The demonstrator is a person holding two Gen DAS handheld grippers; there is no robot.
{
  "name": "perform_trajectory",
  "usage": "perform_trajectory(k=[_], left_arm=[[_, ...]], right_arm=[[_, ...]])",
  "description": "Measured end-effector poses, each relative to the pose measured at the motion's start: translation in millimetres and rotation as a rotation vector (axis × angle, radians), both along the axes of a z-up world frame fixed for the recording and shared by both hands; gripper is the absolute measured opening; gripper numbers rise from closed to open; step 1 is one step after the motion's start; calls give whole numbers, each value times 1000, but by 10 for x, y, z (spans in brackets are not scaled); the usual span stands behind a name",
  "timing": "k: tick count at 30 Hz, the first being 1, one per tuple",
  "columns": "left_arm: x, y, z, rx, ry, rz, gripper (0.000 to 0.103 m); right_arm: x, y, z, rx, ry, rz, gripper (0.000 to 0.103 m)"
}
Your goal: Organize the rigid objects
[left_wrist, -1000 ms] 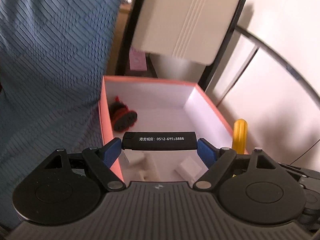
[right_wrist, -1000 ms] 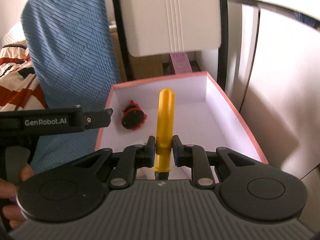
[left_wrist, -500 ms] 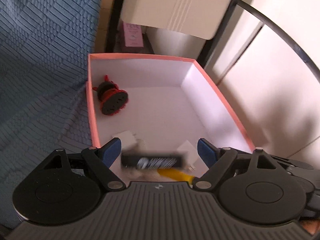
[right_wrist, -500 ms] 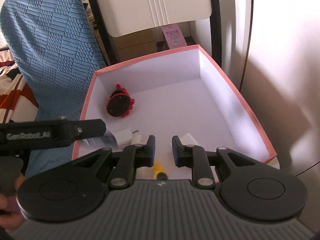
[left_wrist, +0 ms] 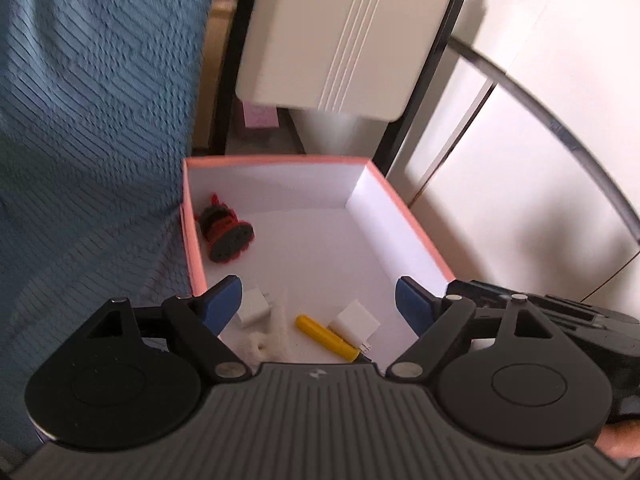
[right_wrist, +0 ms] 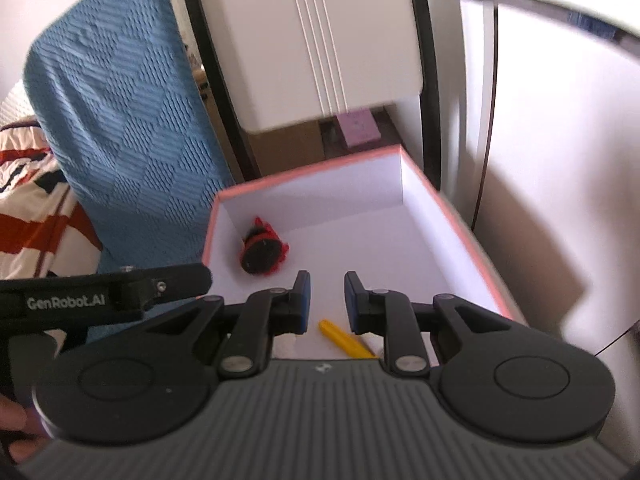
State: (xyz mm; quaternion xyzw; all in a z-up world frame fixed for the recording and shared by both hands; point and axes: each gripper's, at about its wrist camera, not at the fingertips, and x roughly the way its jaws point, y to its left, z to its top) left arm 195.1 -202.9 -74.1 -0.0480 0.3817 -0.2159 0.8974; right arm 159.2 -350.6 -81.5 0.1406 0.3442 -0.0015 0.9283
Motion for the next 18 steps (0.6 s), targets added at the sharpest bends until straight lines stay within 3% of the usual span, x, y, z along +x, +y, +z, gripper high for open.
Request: perform_trajectory(k=[9,14,18], left_arm=[[-542,416,404,-4,-72,2,89],[-854,576,647,-15,-155,-8,98],[-1017,693,727,-52,-159,-1,100]], right_arm=[[-518,240,398,-19,-34,2,22],[-761,387,523,-42,-51,-4,23],[-910,452,566,-52,-51,-4,23]])
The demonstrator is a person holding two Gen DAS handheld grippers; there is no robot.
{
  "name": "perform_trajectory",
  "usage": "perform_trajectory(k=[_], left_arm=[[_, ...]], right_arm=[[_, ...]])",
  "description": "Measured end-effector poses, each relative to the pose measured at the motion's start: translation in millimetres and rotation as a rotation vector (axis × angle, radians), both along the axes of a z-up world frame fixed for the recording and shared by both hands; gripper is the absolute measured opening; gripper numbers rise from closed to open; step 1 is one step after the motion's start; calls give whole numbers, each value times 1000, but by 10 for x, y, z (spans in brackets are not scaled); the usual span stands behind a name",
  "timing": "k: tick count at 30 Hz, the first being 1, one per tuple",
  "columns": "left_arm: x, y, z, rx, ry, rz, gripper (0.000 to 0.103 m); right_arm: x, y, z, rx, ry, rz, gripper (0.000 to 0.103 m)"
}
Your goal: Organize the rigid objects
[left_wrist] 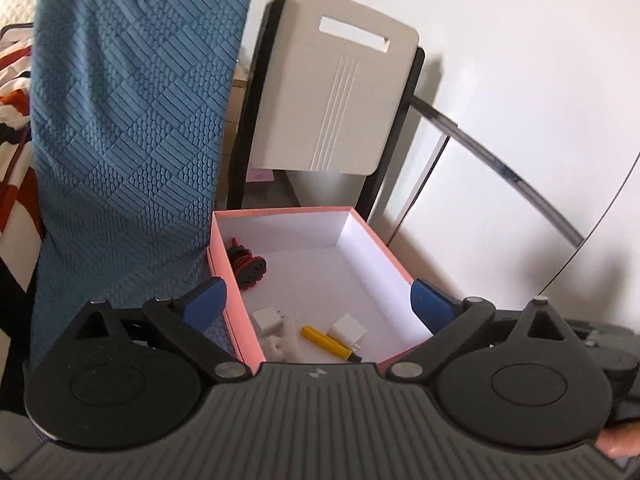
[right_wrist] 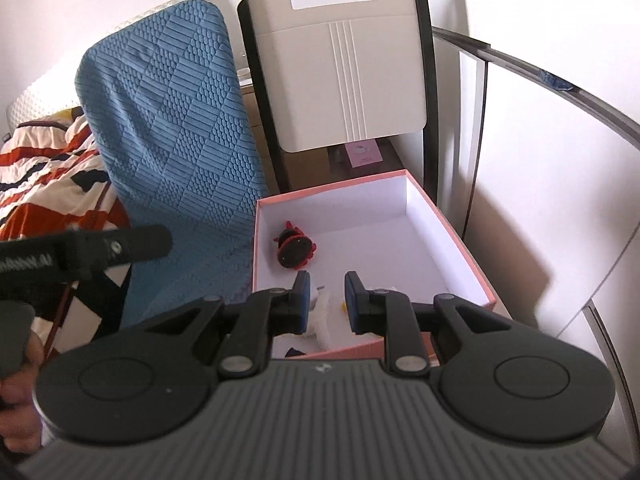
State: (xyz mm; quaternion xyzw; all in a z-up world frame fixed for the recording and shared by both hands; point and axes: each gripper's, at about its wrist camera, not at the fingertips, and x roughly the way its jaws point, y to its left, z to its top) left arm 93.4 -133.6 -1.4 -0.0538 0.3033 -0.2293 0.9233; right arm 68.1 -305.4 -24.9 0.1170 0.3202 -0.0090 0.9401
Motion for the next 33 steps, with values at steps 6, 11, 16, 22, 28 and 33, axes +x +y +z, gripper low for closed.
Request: perform_trajectory(k=[6,11,16,22,28,33], left_arm=[[-243,173,41,-12,-2,17,103],[-420,357,69,-28,15,69,103],[-564,474,130,-21,-8,96,103],[-630,508,151,7,-25,73,103],[-622,515,139,1,-28,85,103],[-636,479,106,30,-46,79,103]], right_arm=[[-223,48,0,0,-2,-8,57],[-376,157,54,-23,-25,10,88],[-482,240,98,-24,-46,10,88],[-539,301,101,-33,-45,13,88],[-623,268,105,-41,-49,-19,88],[-623,291,88,-57,-51,-20,88]])
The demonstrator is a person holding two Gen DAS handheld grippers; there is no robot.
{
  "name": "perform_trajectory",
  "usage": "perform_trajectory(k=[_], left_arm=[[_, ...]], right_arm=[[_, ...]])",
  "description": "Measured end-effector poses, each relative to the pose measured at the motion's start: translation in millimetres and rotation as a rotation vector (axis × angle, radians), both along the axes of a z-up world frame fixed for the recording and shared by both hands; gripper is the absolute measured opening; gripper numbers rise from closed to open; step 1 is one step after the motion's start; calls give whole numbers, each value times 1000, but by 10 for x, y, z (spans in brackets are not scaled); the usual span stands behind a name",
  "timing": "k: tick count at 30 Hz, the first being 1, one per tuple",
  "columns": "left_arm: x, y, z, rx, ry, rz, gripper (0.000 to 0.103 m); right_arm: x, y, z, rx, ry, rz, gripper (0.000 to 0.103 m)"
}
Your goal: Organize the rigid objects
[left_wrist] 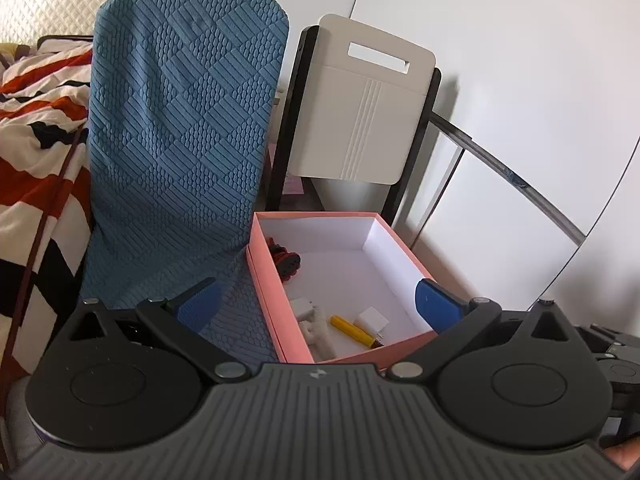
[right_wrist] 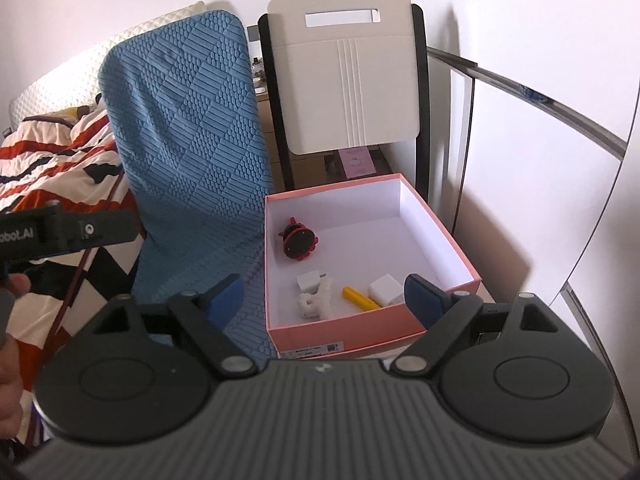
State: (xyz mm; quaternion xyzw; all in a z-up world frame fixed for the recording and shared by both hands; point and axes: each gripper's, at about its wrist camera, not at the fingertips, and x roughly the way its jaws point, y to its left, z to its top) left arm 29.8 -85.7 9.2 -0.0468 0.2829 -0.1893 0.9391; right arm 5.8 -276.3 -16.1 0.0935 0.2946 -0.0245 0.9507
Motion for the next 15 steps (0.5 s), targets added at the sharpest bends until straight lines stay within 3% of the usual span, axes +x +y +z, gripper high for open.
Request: perform_trajectory(k=[15], left_arm=[[85,84,-86,8,37,12,103]], right_arm=[[58,49,-48,-8,5,-2,88]])
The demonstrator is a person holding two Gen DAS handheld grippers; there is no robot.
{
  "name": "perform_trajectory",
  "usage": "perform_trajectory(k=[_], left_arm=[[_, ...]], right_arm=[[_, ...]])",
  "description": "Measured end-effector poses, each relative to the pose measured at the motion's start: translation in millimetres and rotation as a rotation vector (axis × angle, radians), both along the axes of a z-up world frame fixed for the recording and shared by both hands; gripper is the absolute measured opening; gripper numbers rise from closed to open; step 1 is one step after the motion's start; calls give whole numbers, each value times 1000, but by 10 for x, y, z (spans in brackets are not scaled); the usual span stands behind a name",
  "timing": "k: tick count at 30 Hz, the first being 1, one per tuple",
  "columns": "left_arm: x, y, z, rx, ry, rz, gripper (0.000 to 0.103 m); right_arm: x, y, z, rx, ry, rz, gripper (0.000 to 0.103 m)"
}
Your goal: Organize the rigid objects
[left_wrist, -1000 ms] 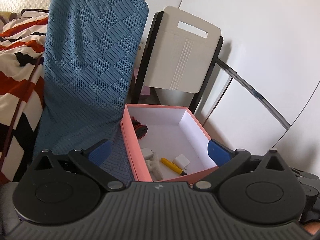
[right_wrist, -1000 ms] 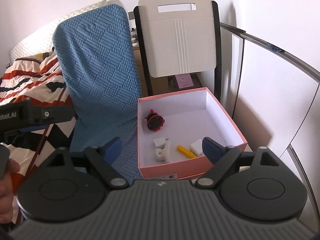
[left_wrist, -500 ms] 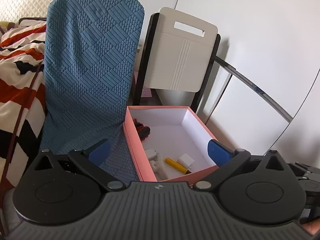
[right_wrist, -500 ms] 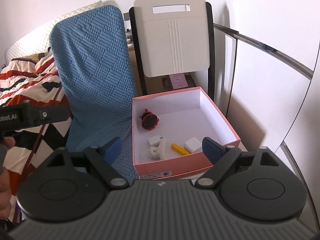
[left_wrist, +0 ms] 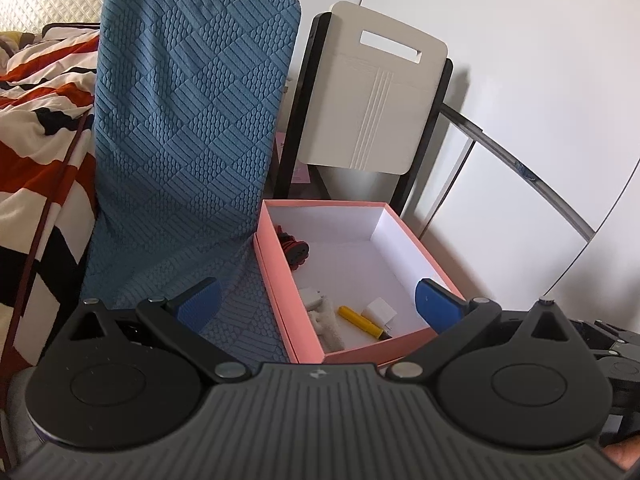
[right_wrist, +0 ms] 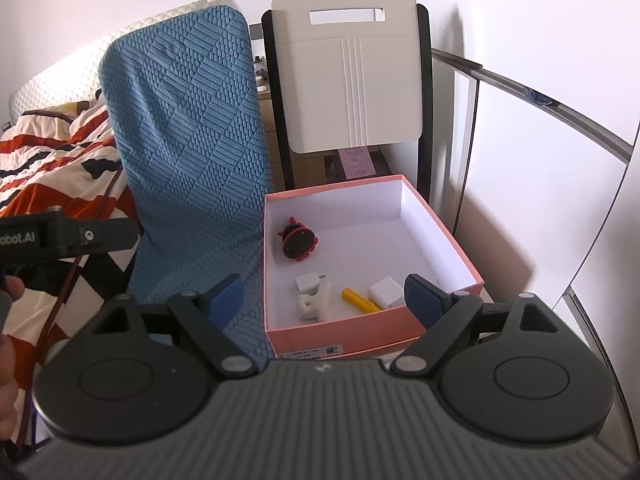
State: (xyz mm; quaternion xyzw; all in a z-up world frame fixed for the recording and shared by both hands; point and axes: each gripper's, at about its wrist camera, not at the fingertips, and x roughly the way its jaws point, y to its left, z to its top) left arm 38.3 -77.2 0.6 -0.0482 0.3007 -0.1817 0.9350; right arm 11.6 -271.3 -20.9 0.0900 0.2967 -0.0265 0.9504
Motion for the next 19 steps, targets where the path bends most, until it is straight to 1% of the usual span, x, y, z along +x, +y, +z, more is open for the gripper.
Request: perform_trajectory(k=[2,6,19], left_arm=[[-1,1,1,-4,-1,1,103],[-6,-14,14,-4,-2,-11,103],[21,-52,-10,-14,10,-26,103]], right_arm=[[14,8,-4,1,7,0,88],[6,52,17,-41,-5,9,88],[30,7,-23,-12,8,9,88]])
